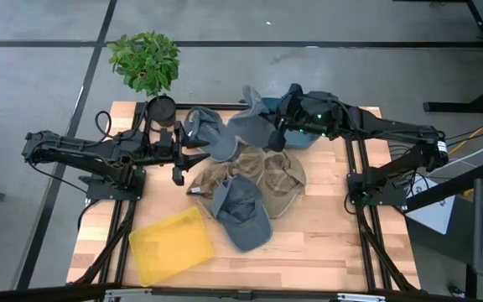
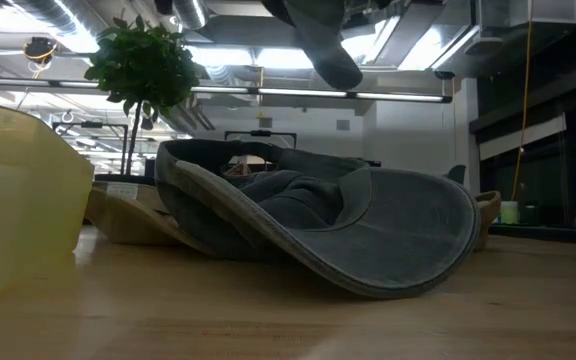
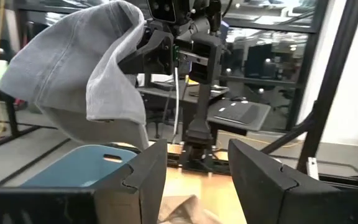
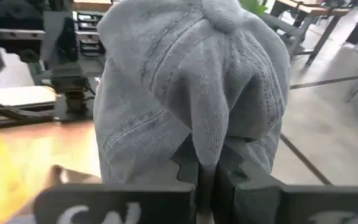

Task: Pick & Place hat
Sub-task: Put the right gray cap into the blue bin

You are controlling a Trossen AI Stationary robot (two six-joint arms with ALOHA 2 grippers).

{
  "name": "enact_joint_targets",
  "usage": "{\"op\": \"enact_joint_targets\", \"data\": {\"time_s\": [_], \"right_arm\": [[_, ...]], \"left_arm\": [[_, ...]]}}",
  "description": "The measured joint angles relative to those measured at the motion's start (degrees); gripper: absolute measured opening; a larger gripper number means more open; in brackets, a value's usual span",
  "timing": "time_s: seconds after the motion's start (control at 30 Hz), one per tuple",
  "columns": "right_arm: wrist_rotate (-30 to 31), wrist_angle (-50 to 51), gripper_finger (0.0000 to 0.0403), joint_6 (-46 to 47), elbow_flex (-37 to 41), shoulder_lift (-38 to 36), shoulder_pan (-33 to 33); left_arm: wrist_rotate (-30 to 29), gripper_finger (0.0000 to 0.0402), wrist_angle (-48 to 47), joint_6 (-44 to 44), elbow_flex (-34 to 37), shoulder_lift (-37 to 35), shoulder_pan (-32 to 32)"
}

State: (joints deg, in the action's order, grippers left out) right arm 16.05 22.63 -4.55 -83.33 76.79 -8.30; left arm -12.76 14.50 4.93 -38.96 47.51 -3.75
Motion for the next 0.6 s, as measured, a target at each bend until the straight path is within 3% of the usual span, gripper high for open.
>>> {"op": "enact_joint_targets", "data": {"time_s": [0.27, 0.6], "right_arm": [[-0.2, 1.7, 0.0016, -3.7, 0.0, -1.4, -1.3], [-0.2, 15.4, 0.0016, -6.2, 0.5, -7.2, -1.7]], "left_arm": [[-1.6, 0.0164, 0.0, 0.3, 0.0, 0.0, 0.0], [-1.6, 0.0167, 0.2, 2.2, 0.0, 0.0, 0.0]]}}
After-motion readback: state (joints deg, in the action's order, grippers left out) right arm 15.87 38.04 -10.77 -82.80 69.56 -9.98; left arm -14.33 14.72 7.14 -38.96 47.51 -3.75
